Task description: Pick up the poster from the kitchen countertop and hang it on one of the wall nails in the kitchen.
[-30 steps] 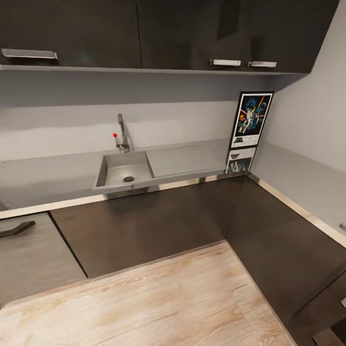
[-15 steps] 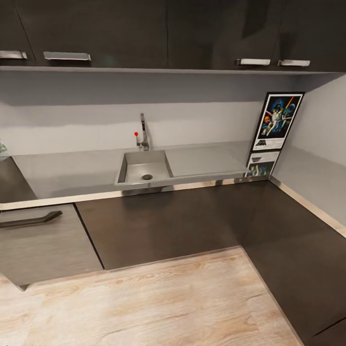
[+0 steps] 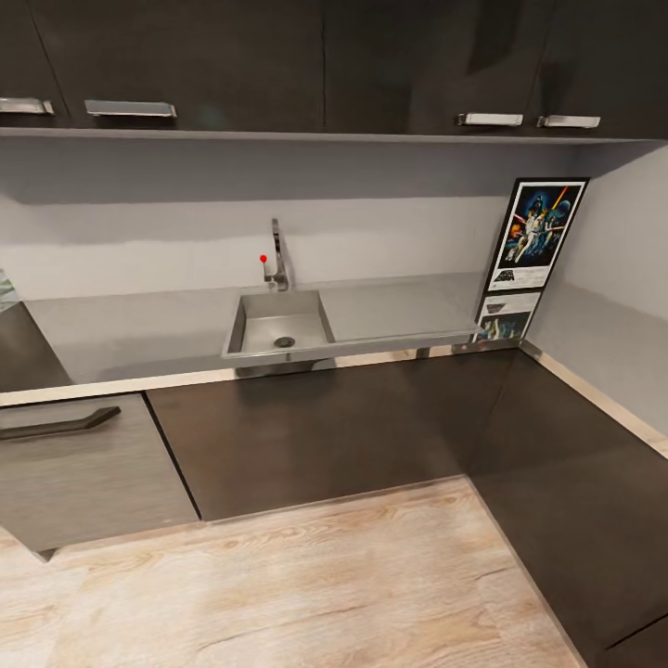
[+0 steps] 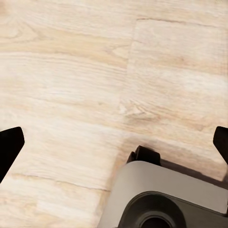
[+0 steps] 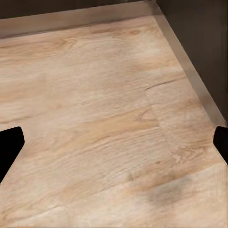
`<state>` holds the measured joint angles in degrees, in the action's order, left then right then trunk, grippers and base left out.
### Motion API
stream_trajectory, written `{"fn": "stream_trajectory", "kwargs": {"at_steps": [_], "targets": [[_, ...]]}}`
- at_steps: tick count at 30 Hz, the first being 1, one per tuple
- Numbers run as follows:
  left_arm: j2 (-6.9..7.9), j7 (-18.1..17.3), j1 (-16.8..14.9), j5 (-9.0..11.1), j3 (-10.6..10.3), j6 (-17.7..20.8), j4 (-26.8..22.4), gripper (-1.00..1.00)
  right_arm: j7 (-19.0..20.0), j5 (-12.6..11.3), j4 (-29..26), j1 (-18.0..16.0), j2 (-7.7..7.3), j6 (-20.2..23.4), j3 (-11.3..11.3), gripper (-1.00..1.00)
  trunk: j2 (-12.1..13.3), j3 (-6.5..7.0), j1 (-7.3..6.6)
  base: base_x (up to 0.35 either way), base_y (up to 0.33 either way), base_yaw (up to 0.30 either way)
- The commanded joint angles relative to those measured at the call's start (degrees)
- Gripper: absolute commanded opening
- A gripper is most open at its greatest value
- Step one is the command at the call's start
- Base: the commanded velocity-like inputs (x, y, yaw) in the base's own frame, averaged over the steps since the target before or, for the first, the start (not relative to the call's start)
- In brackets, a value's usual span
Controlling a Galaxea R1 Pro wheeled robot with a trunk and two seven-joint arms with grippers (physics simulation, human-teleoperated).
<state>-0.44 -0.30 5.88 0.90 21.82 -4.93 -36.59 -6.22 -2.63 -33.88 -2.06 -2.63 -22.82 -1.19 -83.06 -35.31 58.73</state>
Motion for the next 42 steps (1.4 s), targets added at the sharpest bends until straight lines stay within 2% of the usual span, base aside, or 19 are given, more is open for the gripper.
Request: {"fn": "stream_trajectory", "kwargs": {"at_steps": [1, 6, 13, 14, 16, 17, 18, 19, 21, 23, 24, 26, 27, 28, 29, 31, 32, 36, 42], "targets": [[-0.02, -0.05, 0.01, 0.11, 0.45, -0.07, -0.05, 1.00, -0.75, -0.32, -1.21, -0.04, 0.16, 0.89, 0.10, 1.00, -0.02, -0.04, 0.00, 0.000, 0.000, 0.000], [0.07, -0.12, 0.01, 0.15, 1.63, -0.08, 0.09, 1.00, -3.36, -0.35, -8.81, -0.12, 1.50, 5.34, 0.13, 1.00, -0.02, -0.04, 0.00, 0.000, 0.000, 0.000], [0.08, -0.14, 0.01, 0.15, 1.95, -0.08, 0.22, 1.00, -4.49, -0.30, -19.22, -0.68, 3.55, 12.17, 0.13, 1.00, -0.02, -0.04, 0.00, 0.000, 0.000, 0.000], [0.08, -0.11, 0.01, 0.11, 2.02, -0.06, 0.23, 1.00, -8.44, -0.27, -23.08, -2.32, 4.67, 14.90, 0.64, 1.00, -0.02, -0.04, 0.00, 0.000, 0.000, 0.000], [0.08, -0.09, 0.01, 0.09, 2.19, -0.04, 0.28, 1.00, -12.64, -0.24, -25.41, -4.21, 5.79, 17.41, 1.67, 1.00, -0.02, -0.04, 0.00, 0.000, 0.000, 0.000], [0.08, -0.07, 0.01, 0.08, 2.54, -0.02, 0.30, 1.00, -16.33, -0.23, -27.28, -6.16, 6.66, 19.85, 3.10, 1.00, -0.02, -0.04, 0.00, 0.000, 0.000, 0.000], [0.08, -0.09, 0.01, 0.08, 2.76, -0.01, 0.31, 1.00, -18.09, -0.24, -28.09, -7.20, 7.01, 21.04, 3.93, 1.00, -0.02, -0.04, 0.00, 0.000, 0.000, 0.000], [0.11, -0.40, 0.01, 0.07, 5.62, -0.07, 0.29, 1.00, -31.82, -0.31, -32.50, -14.97, 8.87, 27.60, 10.11, 1.00, -0.02, -0.04, 0.00, 0.000, 0.000, 0.000], [0.14, -2.17, 0.01, 0.07, 8.06, -0.07, 0.29, 1.00, -40.10, -0.35, -33.64, -19.68, 9.79, 29.48, 13.09, 1.00, -0.02, -0.04, 0.00, 0.000, 0.000, 0.000], [0.16, -4.11, 0.01, 0.02, 9.55, -0.06, 0.29, 1.00, -45.62, -0.40, -34.01, -23.47, 10.44, 30.31, 15.45, 1.00, -0.02, -0.04, 0.00, 0.000, 0.000, 0.000], [0.38, -5.71, 0.01, 0.01, 10.67, -0.02, 0.29, 1.00, -52.93, -0.48, -34.25, -29.22, 11.25, 33.01, 17.85, 1.00, -0.02, -0.04, 0.00, 0.000, 0.000, 0.000], [0.64, -6.25, 0.01, 0.04, 11.07, -0.01, 0.29, 1.00, -57.38, -1.42, -34.32, -33.35, 11.61, 36.14, 18.68, 1.00, -0.02, -0.04, 0.00, 0.000, 0.000, 0.000], [0.71, -6.36, 0.01, 0.04, 11.15, 0.00, 0.29, 1.00, -58.56, -2.06, -34.34, -34.67, 11.73, 37.04, 18.86, 1.00, -0.02, -0.04, 0.00, 0.000, 0.000, 0.000], [0.80, -6.53, 0.01, 0.05, 11.27, 0.02, 0.29, 1.00, -60.89, -4.02, -34.28, -37.59, 12.09, 38.44, 19.14, 1.00, -0.02, -0.04, 0.00, 0.000, 0.000, 0.000], [0.97, -6.72, 0.01, 0.06, 11.45, 0.07, 0.29, 1.00, -67.32, -7.97, -33.51, -43.94, 12.62, 40.19, 20.27, 1.00, -0.02, -0.04, 0.00, 0.000, 0.000, 0.000], [1.04, -6.77, 0.01, 0.06, 11.51, 0.08, 0.29, 1.00, -71.61, -9.08, -32.56, -47.03, 12.62, 40.63, 21.94, 1.00, -0.02, -0.04, 0.00, 0.000, 0.000, 0.000], [1.31, -6.81, 0.01, 0.06, 11.56, 0.09, 0.29, 1.00, -79.05, -11.75, -31.39, -51.15, 12.62, 41.01, 23.67, 1.00, -0.02, -0.04, 0.00, 0.000, 0.000, 0.000], [1.48, -6.82, 0.01, 0.08, 12.21, 0.10, 0.23, 1.00, -82.13, -14.60, -32.04, -52.36, 12.62, 40.79, 24.41, 1.00, -0.02, -0.04, 0.00, 0.000, 0.000, 0.000], [1.49, -6.82, 0.01, 0.07, 12.36, 0.10, 0.20, 1.00, -83.78, -14.77, -33.44, -52.43, 12.62, 40.77, 24.48, 1.00, -0.02, -0.04, 0.00, 0.011, -0.011, 0.143]]}}
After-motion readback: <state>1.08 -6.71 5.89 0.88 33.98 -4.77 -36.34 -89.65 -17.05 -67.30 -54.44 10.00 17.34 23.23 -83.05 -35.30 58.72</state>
